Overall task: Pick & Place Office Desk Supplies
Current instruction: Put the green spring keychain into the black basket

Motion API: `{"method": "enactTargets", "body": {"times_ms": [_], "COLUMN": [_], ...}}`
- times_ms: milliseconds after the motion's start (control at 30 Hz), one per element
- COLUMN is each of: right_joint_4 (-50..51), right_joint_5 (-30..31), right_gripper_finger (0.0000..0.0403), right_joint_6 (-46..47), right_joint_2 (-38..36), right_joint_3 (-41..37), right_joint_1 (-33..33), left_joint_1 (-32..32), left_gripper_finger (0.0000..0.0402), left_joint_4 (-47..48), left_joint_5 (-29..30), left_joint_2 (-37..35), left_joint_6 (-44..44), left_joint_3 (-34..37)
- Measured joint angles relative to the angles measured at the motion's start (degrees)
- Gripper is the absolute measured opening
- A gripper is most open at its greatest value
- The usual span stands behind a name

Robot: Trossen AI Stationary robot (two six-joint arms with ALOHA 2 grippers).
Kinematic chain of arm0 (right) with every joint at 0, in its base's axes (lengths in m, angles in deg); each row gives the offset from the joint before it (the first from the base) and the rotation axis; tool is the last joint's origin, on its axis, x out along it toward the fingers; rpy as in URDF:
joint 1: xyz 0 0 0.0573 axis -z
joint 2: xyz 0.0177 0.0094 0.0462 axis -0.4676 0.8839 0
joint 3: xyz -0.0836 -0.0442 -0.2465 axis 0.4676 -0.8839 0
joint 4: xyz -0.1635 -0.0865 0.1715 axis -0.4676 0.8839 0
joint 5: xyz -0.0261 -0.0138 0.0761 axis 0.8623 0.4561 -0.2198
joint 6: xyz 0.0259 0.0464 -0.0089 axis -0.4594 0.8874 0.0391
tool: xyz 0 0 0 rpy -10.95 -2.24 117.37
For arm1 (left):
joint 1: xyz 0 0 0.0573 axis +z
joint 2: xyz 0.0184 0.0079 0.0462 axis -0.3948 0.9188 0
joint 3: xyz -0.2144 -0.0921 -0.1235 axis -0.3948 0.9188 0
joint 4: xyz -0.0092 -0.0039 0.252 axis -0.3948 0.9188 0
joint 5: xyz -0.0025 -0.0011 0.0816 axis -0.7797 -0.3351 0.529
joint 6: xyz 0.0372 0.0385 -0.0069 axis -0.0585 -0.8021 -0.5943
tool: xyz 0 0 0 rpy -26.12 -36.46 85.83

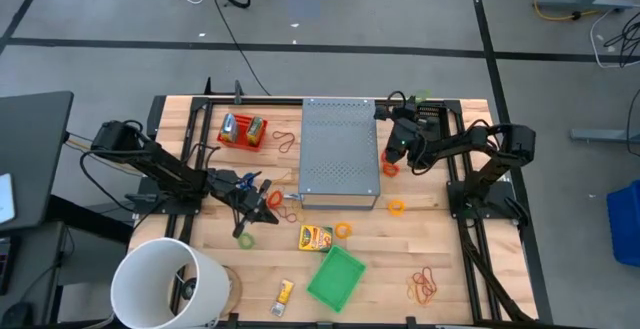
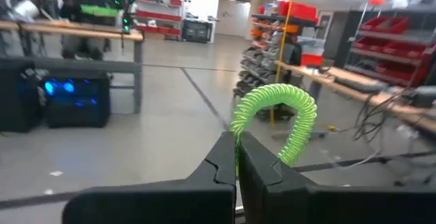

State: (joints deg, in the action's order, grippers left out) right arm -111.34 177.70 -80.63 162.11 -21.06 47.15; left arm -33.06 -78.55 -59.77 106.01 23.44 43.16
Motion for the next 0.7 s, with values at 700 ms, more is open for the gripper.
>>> {"method": "enactTargets", "body": {"times_ms": [700], "right_joint_4": [26.1], "right_joint_5": [-0.02], "right_gripper_finger": [0.0], "right_joint_6": [-29.81], "right_joint_2": [-0.96], "right_joint_3": [-0.02], "right_joint_1": [-0.47], "left_joint_1": [-0.02], "left_gripper_finger": [0.0008], "left_joint_4": [-0.42], "left_joint_5": [-1.31], "left_joint_2": [0.0], "left_joint_6": [0.92], "left_joint_3": [0.0]}}
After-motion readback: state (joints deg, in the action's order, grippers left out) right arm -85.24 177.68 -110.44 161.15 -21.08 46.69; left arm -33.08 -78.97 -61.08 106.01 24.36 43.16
